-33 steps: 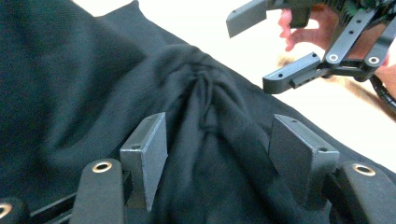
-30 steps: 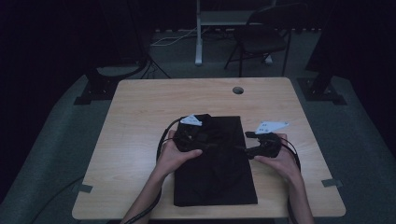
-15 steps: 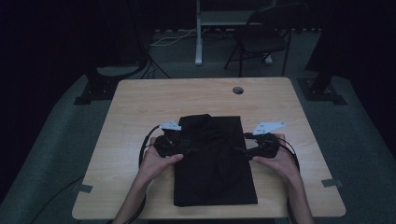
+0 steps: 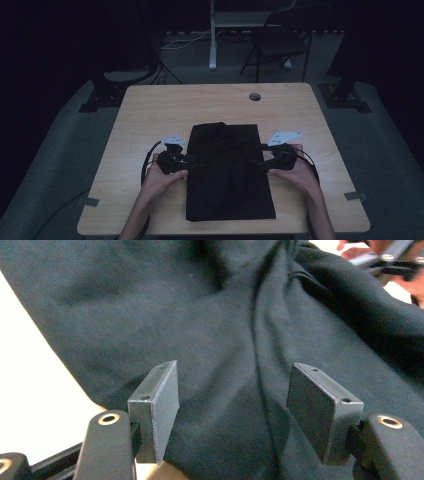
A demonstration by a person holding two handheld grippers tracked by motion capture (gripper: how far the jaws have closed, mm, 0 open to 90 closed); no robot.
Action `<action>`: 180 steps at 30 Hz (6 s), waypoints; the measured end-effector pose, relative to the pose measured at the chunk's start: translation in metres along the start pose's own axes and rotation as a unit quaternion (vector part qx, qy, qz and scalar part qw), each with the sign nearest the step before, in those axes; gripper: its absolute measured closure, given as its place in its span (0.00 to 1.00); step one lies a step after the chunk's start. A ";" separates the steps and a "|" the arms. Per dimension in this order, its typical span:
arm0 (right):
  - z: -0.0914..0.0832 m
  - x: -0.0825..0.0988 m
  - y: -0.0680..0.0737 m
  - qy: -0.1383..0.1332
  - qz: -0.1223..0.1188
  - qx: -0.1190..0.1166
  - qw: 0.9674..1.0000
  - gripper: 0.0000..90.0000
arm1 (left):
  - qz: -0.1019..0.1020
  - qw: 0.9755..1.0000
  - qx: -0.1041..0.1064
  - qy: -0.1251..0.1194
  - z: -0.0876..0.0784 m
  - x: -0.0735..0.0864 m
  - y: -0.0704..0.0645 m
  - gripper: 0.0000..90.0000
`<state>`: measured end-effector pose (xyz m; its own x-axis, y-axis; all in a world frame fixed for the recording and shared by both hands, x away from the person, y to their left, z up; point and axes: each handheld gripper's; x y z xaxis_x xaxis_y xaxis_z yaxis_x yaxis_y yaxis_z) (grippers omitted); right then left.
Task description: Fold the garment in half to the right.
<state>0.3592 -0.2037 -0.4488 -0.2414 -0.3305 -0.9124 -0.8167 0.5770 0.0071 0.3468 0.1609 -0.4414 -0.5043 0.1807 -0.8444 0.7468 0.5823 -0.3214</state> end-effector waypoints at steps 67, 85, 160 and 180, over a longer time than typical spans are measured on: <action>-0.007 0.000 -0.009 -0.015 0.012 0.056 0.998 0.28 | 0.137 0.970 0.185 0.080 0.090 -0.050 -0.126 0.98; -0.010 0.000 -0.013 -0.017 0.027 0.080 0.996 0.28 | 0.174 0.953 0.206 0.138 0.121 -0.038 -0.160 0.97; -0.009 0.000 -0.013 -0.016 0.028 0.077 0.996 0.27 | 0.046 0.999 -0.022 0.003 0.061 -0.056 -0.027 0.94; -0.010 0.001 -0.014 -0.019 0.030 0.083 0.996 0.27 | 0.052 0.999 0.008 -0.007 0.100 -0.111 -0.032 0.94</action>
<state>0.3654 -0.2200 -0.4451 -0.2643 -0.2651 -0.9273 -0.7031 0.7111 -0.0029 0.4221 0.0428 -0.3804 -0.4166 0.2284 -0.8799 0.8018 0.5485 -0.2373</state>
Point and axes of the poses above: each handheld gripper's, and its own axes: z roughly forward along the jaws, x roughly out of its underside, y roughly to its left, and after that the axes turned 13 degrees about -y, right-handed
